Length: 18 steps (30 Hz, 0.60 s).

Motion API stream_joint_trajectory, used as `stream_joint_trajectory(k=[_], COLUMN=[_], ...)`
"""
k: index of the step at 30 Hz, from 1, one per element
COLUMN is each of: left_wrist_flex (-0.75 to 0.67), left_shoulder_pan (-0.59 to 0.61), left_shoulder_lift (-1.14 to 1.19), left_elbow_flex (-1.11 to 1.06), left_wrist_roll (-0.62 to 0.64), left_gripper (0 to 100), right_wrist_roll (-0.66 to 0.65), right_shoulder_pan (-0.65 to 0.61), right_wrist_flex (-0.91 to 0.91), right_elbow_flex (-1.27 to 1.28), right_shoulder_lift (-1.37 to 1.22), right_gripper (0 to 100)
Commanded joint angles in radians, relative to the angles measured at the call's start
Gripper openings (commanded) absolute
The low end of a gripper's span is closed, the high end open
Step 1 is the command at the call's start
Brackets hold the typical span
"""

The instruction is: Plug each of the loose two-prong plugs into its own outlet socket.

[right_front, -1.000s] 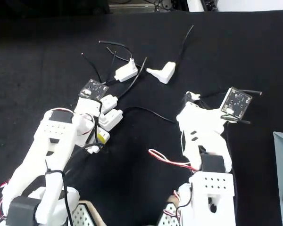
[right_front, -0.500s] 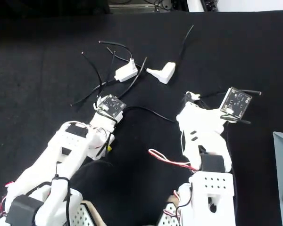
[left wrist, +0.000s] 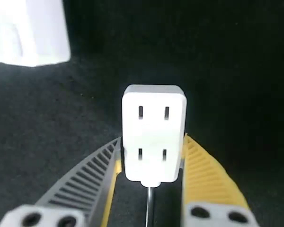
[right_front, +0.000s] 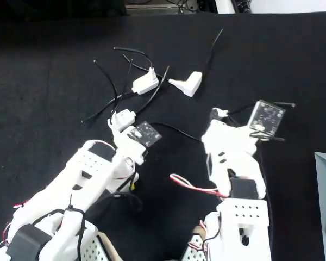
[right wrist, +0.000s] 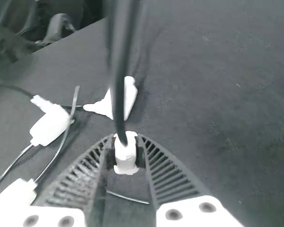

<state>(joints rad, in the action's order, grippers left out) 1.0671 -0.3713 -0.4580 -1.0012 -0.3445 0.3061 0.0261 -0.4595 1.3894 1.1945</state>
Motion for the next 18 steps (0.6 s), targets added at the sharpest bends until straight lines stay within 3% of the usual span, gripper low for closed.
stream_joint_trajectory(k=[1, 7, 13, 18], left_wrist_flex=[0.077, 0.087, 0.020, 0.044], left_shoulder_pan=[0.038, 0.036, 0.062, 0.076], left_shoulder_lift=[-0.017, -0.017, -0.017, -0.055], left_elbow_flex=[0.110, 0.131, 0.119, 0.148], left_wrist_roll=[-0.002, 0.000, 0.038, 0.061], left_gripper=[16, 16, 27, 27], right_wrist_roll=[-0.072, -0.132, -0.147, -0.147], right_shoulder_pan=[-0.068, -0.161, -0.161, -0.161], right_wrist_flex=[0.005, -0.064, -0.063, -0.064], right_elbow_flex=[-0.004, -0.002, 0.002, 0.004], right_shoulder_lift=[0.010, 0.010, 0.010, 0.010], right_gripper=[1.4, 1.4, 1.4, 1.4])
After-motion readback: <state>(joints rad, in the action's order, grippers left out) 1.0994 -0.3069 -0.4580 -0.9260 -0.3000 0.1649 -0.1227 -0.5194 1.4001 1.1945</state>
